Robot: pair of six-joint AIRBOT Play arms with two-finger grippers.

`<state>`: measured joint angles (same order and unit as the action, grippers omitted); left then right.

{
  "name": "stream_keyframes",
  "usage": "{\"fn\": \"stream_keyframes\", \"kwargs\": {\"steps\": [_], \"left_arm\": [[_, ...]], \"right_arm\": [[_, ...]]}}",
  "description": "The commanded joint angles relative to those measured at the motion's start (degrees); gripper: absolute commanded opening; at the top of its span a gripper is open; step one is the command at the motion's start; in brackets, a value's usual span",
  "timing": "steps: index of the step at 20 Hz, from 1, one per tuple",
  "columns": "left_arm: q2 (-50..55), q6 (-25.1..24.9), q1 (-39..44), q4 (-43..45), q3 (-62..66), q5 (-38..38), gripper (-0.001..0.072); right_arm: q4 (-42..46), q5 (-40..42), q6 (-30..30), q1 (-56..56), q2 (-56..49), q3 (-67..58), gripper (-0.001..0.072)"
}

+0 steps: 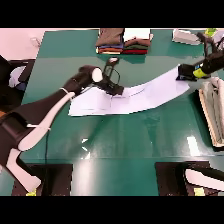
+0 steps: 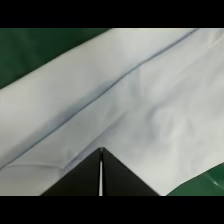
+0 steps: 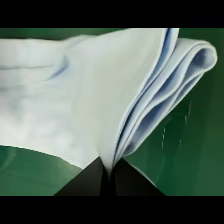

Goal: Fold the shirts.

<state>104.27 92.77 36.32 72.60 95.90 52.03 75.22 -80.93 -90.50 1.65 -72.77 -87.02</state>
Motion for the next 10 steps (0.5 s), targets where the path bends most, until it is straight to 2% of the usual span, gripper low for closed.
{"fn": "stream_keyframes", "kwargs": {"steps": [1,3,10], "left_arm": [[5.46,-2.47,3.17,-3.06,2.67,0.17,0.0026],[6.34,-3.32,3.17,-5.27,2.75,0.61,0.0026],[6.01,-3.23,2.49,-5.07,2.78,1.62,0.0027]], "right_arm": [[-0.68,-1.90,-1.68,-6.08,0.13,-8.17,0.0012],[-0.68,-2.82,-2.47,-8.85,-1.53,-12.68,0.0012],[-0.74,-4.83,-4.68,-15.17,-7.45,-23.19,0.0012]]}}
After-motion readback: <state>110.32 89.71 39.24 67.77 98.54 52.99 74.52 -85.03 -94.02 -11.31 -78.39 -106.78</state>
